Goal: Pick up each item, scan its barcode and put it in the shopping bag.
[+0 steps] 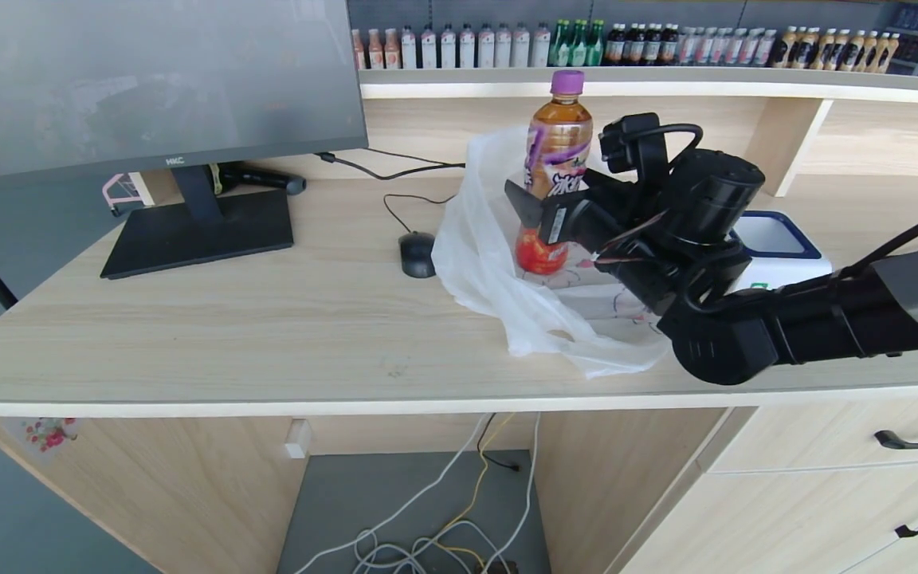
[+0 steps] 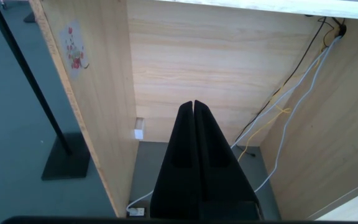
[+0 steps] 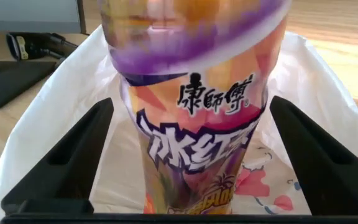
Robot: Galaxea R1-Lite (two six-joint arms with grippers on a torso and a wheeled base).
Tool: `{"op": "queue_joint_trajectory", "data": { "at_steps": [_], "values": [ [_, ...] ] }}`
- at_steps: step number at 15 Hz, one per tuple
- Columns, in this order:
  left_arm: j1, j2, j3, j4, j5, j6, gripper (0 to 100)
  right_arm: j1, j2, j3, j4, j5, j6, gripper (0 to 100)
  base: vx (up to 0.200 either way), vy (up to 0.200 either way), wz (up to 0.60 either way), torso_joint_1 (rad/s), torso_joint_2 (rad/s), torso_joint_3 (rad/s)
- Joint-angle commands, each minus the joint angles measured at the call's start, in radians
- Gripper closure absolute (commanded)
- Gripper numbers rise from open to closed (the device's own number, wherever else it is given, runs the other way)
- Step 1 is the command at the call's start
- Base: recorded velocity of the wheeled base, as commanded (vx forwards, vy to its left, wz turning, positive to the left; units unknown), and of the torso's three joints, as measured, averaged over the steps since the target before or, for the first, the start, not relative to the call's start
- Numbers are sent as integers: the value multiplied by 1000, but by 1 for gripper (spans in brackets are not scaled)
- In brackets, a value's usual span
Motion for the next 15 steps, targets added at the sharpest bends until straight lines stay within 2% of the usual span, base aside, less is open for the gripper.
{"op": "queue_joint_trajectory", "data": {
  "at_steps": [1, 3, 5, 8, 10, 12, 15],
  "values": [
    [0, 0, 0, 0, 0, 0, 100, 2, -105, 78, -20, 0, 1, 0, 0, 0, 0, 0, 0, 0],
    [0, 0, 0, 0, 0, 0, 100, 11, -188, 196, -125, -1, 0, 0, 0, 0, 0, 0, 0, 0],
    [0, 0, 0, 0, 0, 0, 100, 51, -291, 374, -220, 0, 1, 0, 0, 0, 0, 0, 0, 0],
    [0, 0, 0, 0, 0, 0, 100, 80, -421, 527, -245, -4, -5, 0, 0, 0, 0, 0, 0, 0],
    [0, 0, 0, 0, 0, 0, 100, 85, -526, 693, -267, -1, -10, 0, 0, 0, 0, 0, 0, 0],
    [0, 0, 0, 0, 0, 0, 100, 85, -586, 760, -268, 3, -2, 0, 0, 0, 0, 0, 0, 0],
    [0, 0, 0, 0, 0, 0, 100, 86, -579, 757, -277, 6, 3, 0, 0, 0, 0, 0, 0, 0]
  ]
}}
